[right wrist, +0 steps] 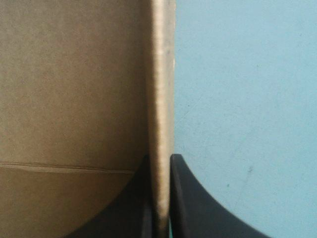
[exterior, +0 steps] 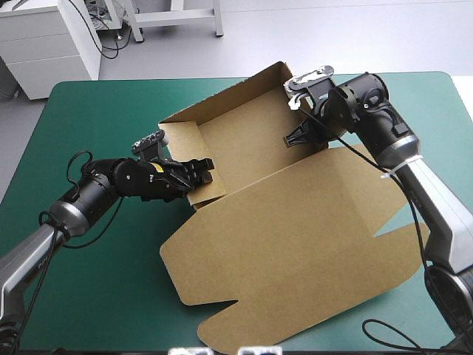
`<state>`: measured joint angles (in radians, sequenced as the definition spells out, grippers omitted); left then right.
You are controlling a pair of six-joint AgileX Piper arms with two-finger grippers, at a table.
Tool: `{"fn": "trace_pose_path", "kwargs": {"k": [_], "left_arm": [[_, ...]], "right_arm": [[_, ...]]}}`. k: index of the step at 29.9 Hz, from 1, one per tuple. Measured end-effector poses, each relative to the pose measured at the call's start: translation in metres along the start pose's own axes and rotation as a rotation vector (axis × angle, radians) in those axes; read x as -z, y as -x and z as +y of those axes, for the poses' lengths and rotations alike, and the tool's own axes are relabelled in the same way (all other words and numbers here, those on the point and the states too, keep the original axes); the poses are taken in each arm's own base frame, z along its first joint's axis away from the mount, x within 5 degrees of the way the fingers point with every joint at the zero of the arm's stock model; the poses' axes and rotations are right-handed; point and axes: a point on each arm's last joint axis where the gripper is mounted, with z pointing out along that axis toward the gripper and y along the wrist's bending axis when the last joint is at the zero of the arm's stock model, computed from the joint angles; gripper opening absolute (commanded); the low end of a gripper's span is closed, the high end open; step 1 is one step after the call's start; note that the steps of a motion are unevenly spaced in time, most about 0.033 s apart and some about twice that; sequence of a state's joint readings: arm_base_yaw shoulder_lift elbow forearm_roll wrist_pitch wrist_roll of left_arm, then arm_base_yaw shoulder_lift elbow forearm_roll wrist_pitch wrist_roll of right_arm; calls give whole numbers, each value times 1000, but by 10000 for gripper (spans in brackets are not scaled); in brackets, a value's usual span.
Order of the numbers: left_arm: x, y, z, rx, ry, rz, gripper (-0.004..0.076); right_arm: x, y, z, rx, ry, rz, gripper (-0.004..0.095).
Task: Fold the box
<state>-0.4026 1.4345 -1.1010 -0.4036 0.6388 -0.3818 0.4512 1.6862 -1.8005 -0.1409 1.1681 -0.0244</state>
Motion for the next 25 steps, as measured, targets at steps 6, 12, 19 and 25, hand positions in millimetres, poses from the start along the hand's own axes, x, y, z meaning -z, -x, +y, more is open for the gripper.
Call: {"fn": "trace_pose_path", "kwargs": {"k": [6,12,19,25], "left_arm": [[-1,1,0,0,-1,-5,152],[-4,1,3,6,22,1,-8],[-4,1,5,-12,52,6,-8],[12,14,-6,-101,100,1,-8]], "right_arm": [[7,-1,-1,-1,-5,-13,-12],[11,-1,-2,-3,-7,-16,-12],[13,-2,0,-12,5,-17,-12],[14,-2,2,-75,10,-15,-14]]}}
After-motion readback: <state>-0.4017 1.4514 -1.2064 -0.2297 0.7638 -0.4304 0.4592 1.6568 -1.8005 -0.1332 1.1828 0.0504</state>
